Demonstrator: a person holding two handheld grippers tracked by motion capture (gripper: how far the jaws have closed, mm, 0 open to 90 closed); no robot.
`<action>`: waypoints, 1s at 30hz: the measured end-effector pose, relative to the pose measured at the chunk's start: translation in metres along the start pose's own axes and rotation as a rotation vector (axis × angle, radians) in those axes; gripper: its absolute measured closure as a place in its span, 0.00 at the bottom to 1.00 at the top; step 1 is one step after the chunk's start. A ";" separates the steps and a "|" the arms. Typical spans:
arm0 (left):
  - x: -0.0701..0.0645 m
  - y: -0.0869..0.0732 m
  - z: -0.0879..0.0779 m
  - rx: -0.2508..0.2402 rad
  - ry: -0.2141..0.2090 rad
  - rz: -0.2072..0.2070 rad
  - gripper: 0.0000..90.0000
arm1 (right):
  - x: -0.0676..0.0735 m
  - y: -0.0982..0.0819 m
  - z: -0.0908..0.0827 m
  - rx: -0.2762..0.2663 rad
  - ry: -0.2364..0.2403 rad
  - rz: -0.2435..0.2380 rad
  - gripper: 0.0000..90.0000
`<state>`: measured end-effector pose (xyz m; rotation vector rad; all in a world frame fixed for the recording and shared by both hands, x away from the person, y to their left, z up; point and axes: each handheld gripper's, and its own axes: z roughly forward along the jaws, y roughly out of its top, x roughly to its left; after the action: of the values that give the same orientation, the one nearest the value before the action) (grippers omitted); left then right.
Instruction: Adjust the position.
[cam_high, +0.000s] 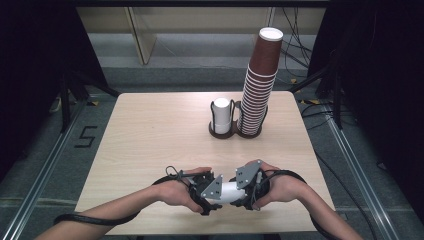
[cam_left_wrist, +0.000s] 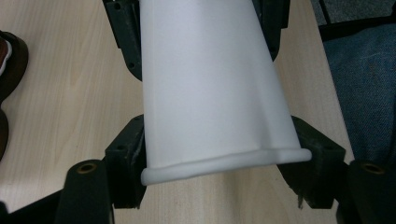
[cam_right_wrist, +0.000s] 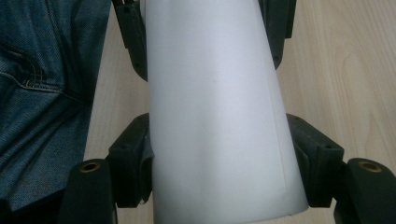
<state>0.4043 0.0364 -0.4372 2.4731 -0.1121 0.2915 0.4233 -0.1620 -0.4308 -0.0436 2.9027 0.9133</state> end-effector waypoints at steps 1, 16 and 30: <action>0.000 0.000 0.000 0.002 0.004 0.004 0.33 | 0.002 0.000 -0.001 0.010 -0.005 0.025 0.38; 0.011 -0.022 -0.012 -0.101 0.076 -0.147 0.09 | 0.002 -0.030 -0.012 -0.174 -0.157 0.029 0.37; 0.026 -0.032 -0.024 -0.363 0.024 -0.315 0.11 | 0.010 -0.057 -0.008 -0.467 -0.279 0.150 0.37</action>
<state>0.4303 0.0767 -0.4313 2.0860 0.2166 0.1492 0.4157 -0.2130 -0.4581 0.2490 2.4100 1.4715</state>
